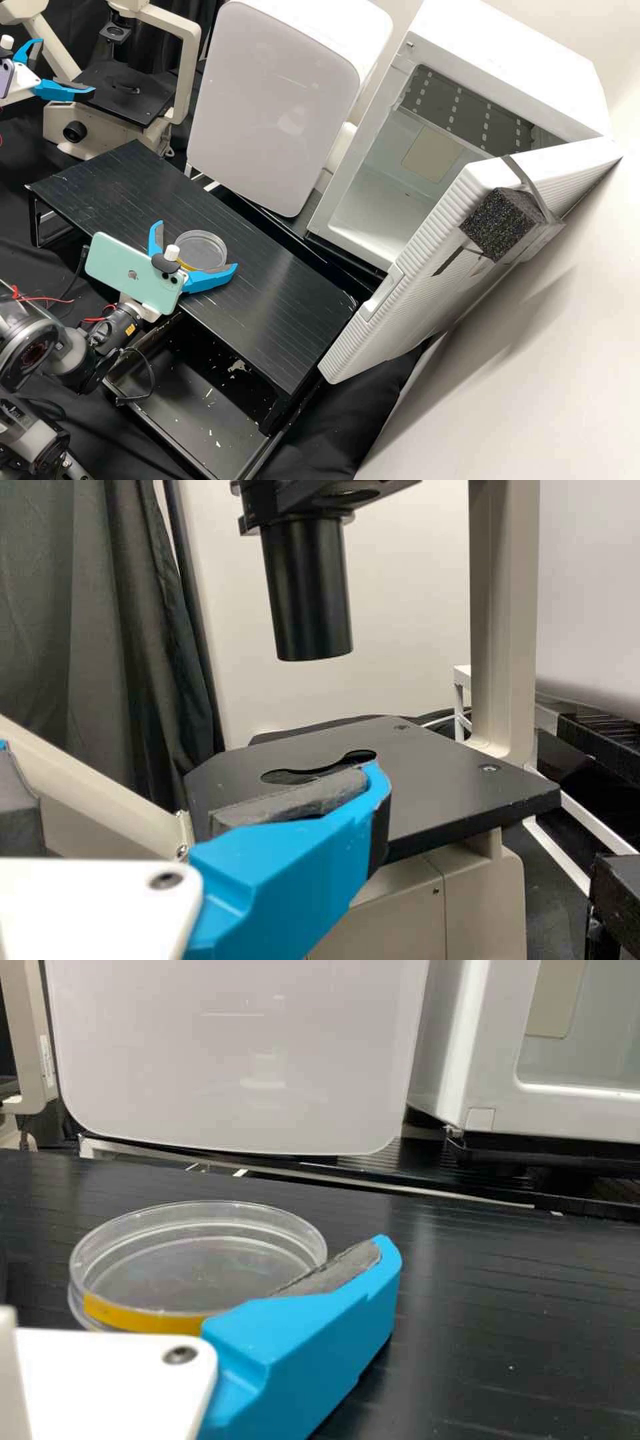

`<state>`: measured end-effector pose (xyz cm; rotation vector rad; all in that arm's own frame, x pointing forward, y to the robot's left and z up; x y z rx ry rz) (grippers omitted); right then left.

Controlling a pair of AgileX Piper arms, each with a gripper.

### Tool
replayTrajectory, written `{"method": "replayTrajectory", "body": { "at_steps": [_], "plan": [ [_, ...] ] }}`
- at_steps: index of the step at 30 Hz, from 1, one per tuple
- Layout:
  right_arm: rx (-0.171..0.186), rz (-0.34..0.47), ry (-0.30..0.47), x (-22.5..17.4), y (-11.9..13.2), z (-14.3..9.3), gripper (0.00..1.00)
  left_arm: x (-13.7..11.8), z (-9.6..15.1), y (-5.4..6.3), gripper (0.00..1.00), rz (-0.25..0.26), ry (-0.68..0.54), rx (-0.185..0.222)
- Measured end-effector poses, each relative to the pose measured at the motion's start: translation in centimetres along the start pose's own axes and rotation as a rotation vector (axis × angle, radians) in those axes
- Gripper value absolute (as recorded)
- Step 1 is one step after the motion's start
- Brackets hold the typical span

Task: Place the petri dish in the incubator

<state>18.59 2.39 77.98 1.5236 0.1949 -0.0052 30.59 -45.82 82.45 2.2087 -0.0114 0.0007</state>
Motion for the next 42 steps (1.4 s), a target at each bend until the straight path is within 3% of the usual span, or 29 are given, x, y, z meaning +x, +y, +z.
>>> {"method": "replayTrajectory", "body": {
  "at_steps": [15,16,42],
  "plan": [
    [-0.01,0.01,-0.012,0.63,0.33,0.79,1.0,0.0,0.0,0.0,1.0,0.0,0.0,0.0],
    [-0.01,0.011,-0.014,0.63,0.36,0.81,0.0,0.0,0.0,0.0,1.0,0.0,0.0,0.0],
    [-0.003,0.003,-0.003,0.65,0.45,0.87,0.0,0.0,0.0,0.0,1.0,0.0,0.0,0.0]
  ]
}}
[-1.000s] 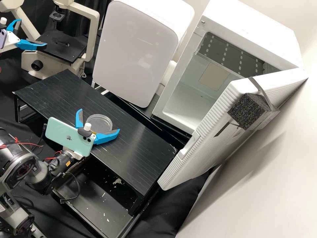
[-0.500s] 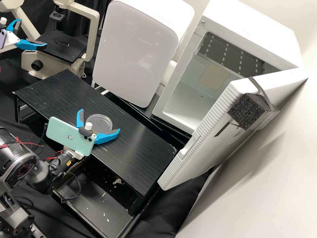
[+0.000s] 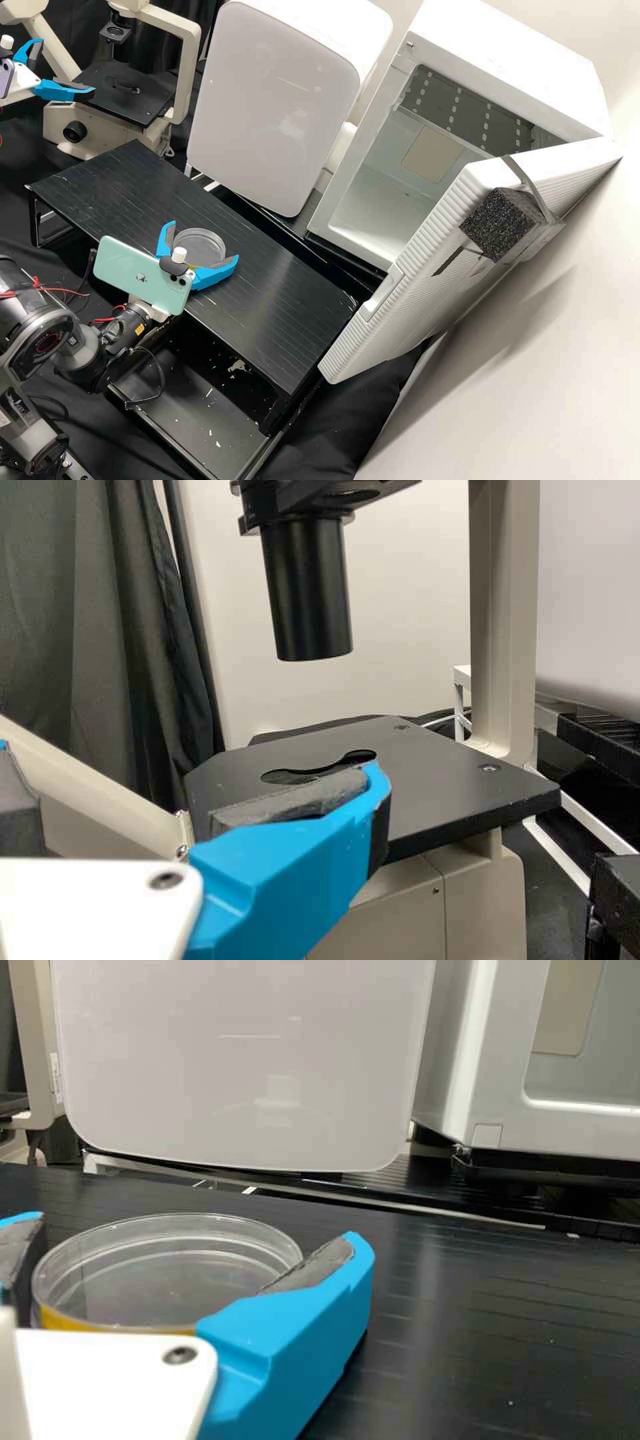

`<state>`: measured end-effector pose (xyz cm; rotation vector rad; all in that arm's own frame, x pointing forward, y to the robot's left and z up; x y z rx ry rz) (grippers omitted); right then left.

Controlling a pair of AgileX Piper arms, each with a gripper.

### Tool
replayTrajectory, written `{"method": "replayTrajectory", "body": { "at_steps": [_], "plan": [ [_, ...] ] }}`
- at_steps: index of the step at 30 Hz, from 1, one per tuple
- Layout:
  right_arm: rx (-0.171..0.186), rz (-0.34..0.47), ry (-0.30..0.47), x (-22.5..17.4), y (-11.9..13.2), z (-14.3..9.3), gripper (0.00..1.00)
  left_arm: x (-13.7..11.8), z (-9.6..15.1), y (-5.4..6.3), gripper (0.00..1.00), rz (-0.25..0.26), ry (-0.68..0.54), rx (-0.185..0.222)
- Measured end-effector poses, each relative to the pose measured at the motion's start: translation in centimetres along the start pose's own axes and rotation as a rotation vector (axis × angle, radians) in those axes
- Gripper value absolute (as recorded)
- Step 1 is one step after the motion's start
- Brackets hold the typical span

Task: Place the petri dish in the incubator

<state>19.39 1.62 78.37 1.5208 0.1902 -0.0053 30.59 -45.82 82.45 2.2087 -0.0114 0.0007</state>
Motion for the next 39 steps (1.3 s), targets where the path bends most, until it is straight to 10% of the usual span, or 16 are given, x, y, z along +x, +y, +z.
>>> {"method": "replayTrajectory", "body": {
  "at_steps": [19,25,39],
  "plan": [
    [0.039,0.028,-0.004,-0.3,2.0,0.7,0.0,0.0,0.0,0.0,1.0,0.0,0.0,0.0],
    [0.101,0.17,-0.057,-0.1,5.7,2.3,0.0,0.0,0.0,0.0,1.0,0.0,0.0,0.0],
    [0.11,0.429,-0.144,4.9,12.9,7.0,0.0,0.0,0.0,0.0,1.0,0.0,0.0,0.0]
  ]
}}
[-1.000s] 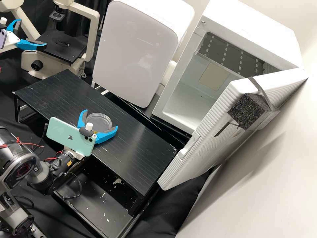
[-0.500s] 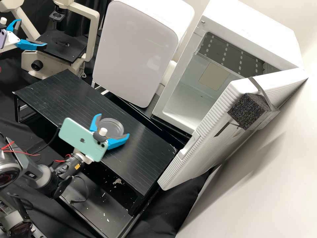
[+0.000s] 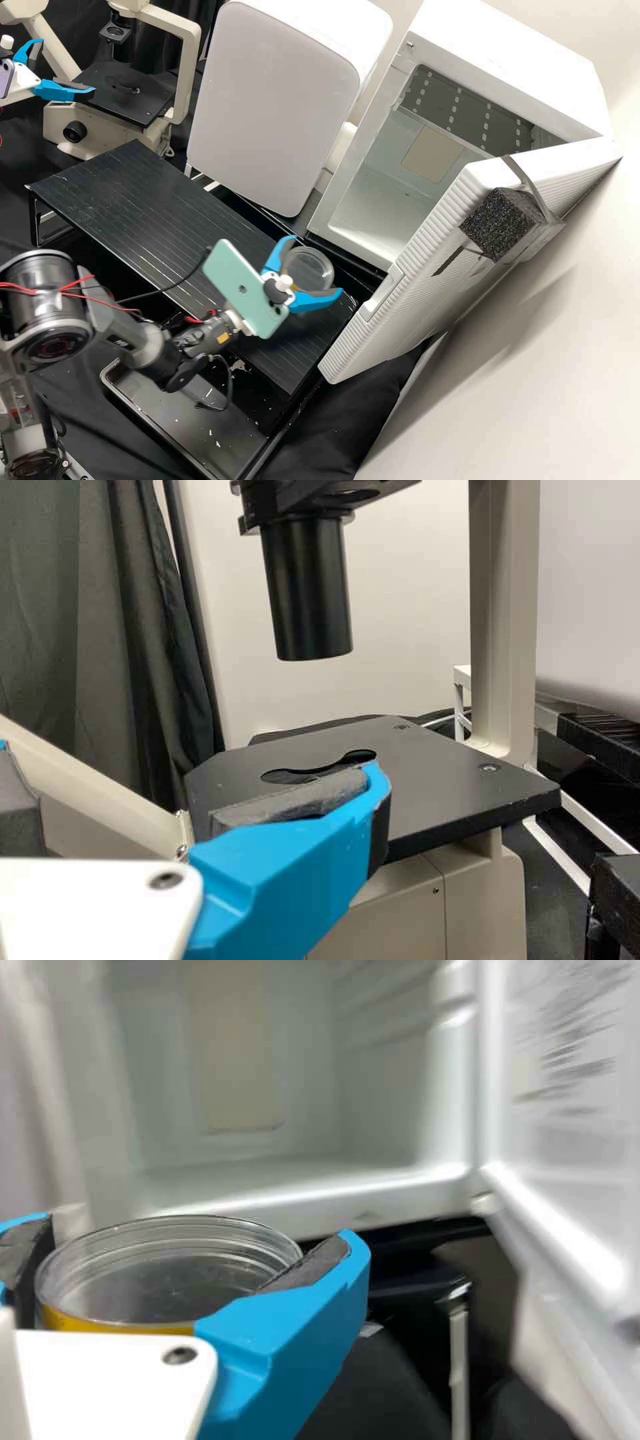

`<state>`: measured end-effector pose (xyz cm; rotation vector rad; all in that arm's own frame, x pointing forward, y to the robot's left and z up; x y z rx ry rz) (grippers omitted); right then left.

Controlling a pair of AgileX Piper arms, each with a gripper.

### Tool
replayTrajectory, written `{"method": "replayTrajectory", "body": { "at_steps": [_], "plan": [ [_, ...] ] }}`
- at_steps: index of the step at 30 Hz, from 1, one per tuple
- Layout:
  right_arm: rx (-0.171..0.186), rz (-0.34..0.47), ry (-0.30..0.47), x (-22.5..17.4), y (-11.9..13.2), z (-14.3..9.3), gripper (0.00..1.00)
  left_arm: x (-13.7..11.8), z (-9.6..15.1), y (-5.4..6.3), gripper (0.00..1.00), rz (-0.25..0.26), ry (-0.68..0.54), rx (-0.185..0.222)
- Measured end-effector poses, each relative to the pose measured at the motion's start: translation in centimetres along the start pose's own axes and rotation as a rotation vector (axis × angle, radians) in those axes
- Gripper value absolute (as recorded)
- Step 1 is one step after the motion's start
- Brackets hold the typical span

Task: Place the petri dish in the incubator

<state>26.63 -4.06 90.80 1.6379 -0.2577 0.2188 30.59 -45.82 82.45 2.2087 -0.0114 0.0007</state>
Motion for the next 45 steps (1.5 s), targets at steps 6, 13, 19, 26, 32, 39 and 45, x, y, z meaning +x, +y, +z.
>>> {"method": "replayTrajectory", "body": {
  "at_steps": [6,13,19,26,32,39,45],
  "plan": [
    [-0.016,0.118,0.002,3.4,1.8,0.6,0.0,0.0,0.0,0.0,1.0,0.0,0.0,0.0],
    [-0.01,0.164,0.07,7.3,2.0,-0.1,0.0,0.0,0.0,0.0,1.0,0.0,0.0,0.0],
    [-0.019,0.115,0.098,11.5,0.4,-0.9,0.0,0.0,0.0,0.0,1.0,0.0,0.0,0.0],
    [-0.067,0.091,0.038,15.3,-0.7,-0.2,0.0,0.0,0.0,0.0,1.0,0.0,0.0,0.0],
    [-0.064,0.107,0.014,17.3,-0.7,0.6,0.0,0.0,0.0,0.0,1.0,0.0,0.0,0.0],
    [-0.064,0.104,0.009,19.0,-0.9,1.1,0.0,0.0,0.0,0.0,1.0,0.0,0.0,0.0],
    [-0.077,0.076,-0.012,19.9,-1.7,1.6,0.0,0.0,0.0,0.0,1.0,0.0,0.0,0.0]
  ]
}}
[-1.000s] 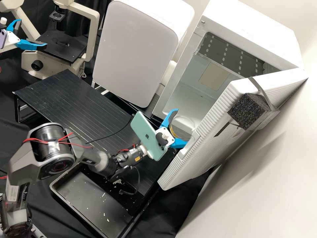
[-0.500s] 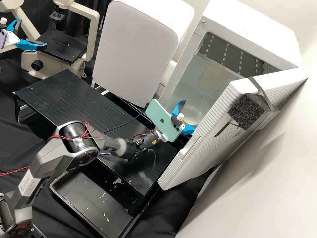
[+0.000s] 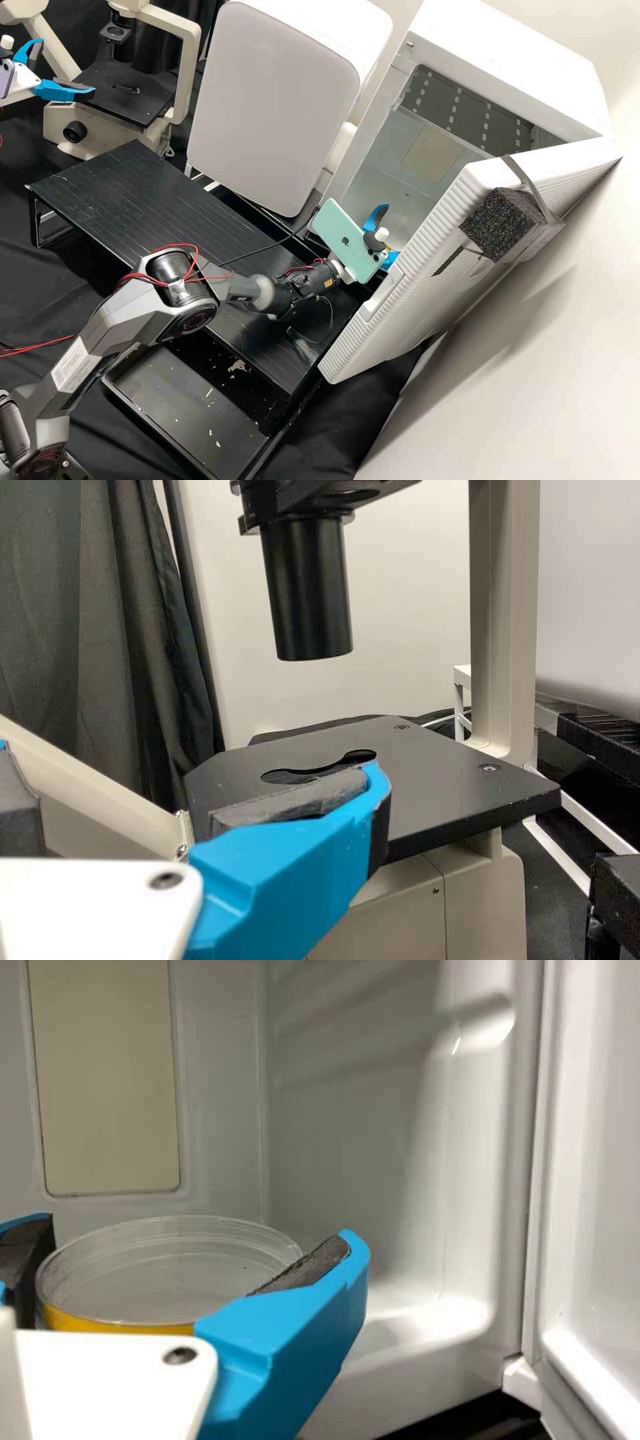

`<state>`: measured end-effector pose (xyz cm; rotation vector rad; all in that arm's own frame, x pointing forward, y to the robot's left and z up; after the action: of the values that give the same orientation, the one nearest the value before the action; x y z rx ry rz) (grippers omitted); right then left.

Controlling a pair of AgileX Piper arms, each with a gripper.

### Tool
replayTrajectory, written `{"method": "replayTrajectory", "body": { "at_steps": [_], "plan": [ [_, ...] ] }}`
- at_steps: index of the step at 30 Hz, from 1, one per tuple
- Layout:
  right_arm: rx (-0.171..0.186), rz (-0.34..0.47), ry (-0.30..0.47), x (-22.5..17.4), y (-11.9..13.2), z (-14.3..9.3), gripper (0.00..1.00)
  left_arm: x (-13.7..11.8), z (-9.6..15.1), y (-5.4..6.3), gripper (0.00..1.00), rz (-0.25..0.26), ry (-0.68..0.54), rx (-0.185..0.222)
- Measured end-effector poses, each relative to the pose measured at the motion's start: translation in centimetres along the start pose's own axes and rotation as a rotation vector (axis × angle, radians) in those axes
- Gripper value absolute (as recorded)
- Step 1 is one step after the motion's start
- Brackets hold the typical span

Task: Place the petri dish in the incubator

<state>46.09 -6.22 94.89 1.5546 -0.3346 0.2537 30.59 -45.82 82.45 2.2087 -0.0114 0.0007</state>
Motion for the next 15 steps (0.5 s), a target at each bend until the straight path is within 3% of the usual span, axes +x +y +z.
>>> {"method": "replayTrajectory", "body": {
  "at_steps": [15],
  "plan": [
    [-0.021,-0.026,0.006,0.6,-1.5,-0.1,0.0,0.0,0.0,0.0,1.0,0.0,0.0,0.0]
  ]
}}
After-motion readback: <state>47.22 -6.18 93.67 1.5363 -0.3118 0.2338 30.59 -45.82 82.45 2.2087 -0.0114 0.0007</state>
